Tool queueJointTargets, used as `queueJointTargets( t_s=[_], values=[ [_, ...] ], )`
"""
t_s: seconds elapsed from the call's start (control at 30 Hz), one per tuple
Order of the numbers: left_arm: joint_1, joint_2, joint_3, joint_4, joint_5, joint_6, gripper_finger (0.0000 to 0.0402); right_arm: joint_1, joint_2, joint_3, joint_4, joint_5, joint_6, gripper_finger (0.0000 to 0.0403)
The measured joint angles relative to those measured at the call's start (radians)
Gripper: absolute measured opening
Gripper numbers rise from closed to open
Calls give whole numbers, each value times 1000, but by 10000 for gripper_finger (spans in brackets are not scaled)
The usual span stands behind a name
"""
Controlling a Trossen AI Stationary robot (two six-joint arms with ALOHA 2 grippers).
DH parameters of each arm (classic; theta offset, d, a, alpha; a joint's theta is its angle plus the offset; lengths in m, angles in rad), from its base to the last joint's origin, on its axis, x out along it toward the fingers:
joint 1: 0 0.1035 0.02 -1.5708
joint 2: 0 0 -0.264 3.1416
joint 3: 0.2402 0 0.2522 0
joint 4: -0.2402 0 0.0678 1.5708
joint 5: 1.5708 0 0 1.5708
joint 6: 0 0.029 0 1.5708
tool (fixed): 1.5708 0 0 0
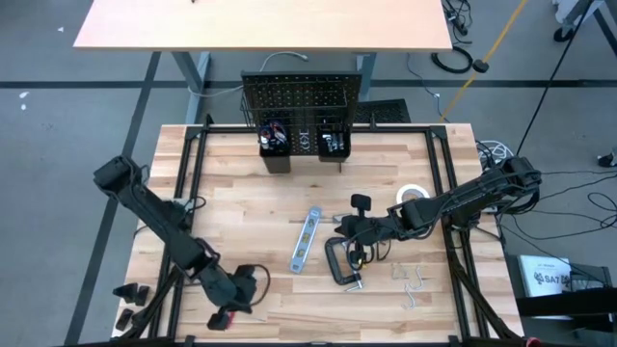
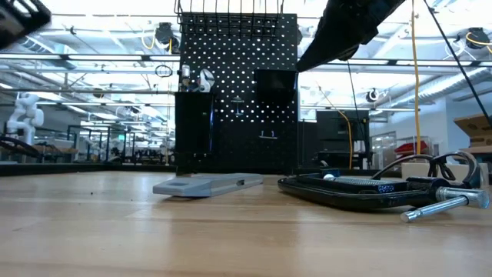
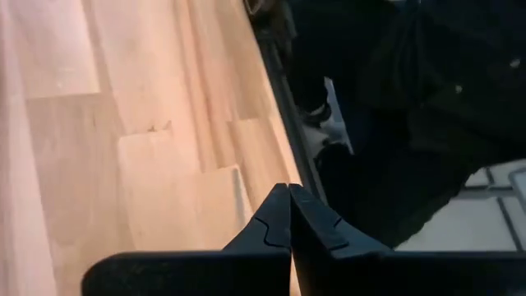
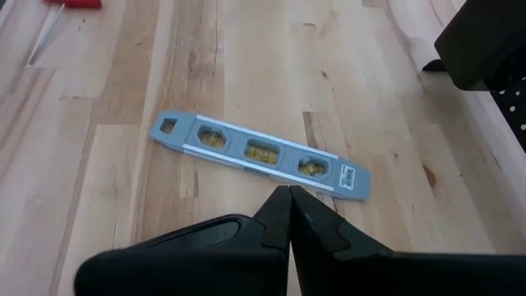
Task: Hang tools onto peg board
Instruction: Hang the red allen wrench on the peg board
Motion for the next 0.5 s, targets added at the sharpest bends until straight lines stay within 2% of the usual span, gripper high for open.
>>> queueJointTargets(
  t_s=[0.07,0.23,0.37,0.5],
  values=[
    [-18,16,70,-99,-18,10,0,-2,0,0,6,0,0,0],
    [-74,61,232,-392,-164,25,0,-2,0,0,29,0,-8,0],
    [-102,95,249,-425,-197,-12,0,-2,0,0,30,0,-9,0],
    [-122,146,249,-427,-139,-102,0,-2,0,0,30,0,-9,0]
  ],
)
